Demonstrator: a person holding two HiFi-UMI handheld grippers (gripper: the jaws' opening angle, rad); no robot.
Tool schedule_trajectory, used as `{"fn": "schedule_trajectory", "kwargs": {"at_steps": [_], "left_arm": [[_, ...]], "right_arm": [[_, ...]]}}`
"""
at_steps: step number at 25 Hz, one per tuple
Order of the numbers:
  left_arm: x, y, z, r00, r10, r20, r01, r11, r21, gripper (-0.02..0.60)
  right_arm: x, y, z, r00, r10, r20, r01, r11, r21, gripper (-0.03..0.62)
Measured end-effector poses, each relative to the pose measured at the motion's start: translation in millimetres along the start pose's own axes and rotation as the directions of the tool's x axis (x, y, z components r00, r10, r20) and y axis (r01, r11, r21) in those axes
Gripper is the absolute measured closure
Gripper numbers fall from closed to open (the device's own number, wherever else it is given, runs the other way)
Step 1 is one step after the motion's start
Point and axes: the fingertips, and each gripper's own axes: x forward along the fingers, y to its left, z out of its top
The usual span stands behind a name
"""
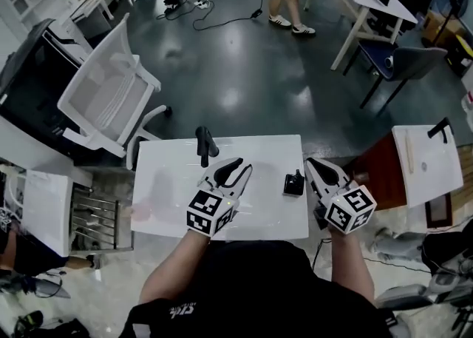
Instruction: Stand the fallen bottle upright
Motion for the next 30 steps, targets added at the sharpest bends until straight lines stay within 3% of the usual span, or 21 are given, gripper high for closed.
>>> {"fn": "schedule_trajectory", "kwargs": {"at_steps": [5,11,14,20,30], "left_arm": [[-62,49,21,0.991,0.126,0.039,-0.126,0.992,-0.002,0.509],[-121,100,37,0.971,0.221,0.095,-0.224,0.974,0.023,0.522],[-141,116,39,0.962,0.247,0.114,-0.25,0.968,0.012,0.523],[-160,145,28,0.949,0.291,0.124,-0.292,0.956,-0.014,0.529],[-160,154,22,0.95,0.29,0.118,-0.291,0.957,-0.009,0.532]], "right_arm": [[25,62,37,0.998,0.048,0.048,-0.043,0.993,-0.106,0.579],[50,111,45,0.995,0.089,0.044,-0.079,0.978,-0.193,0.582],[57,125,45,0.995,0.088,0.043,-0.077,0.972,-0.222,0.582],[76,133,40,0.994,0.088,0.06,-0.076,0.979,-0.189,0.583],[85,135,36,0.996,0.07,0.057,-0.06,0.984,-0.167,0.583]]}}
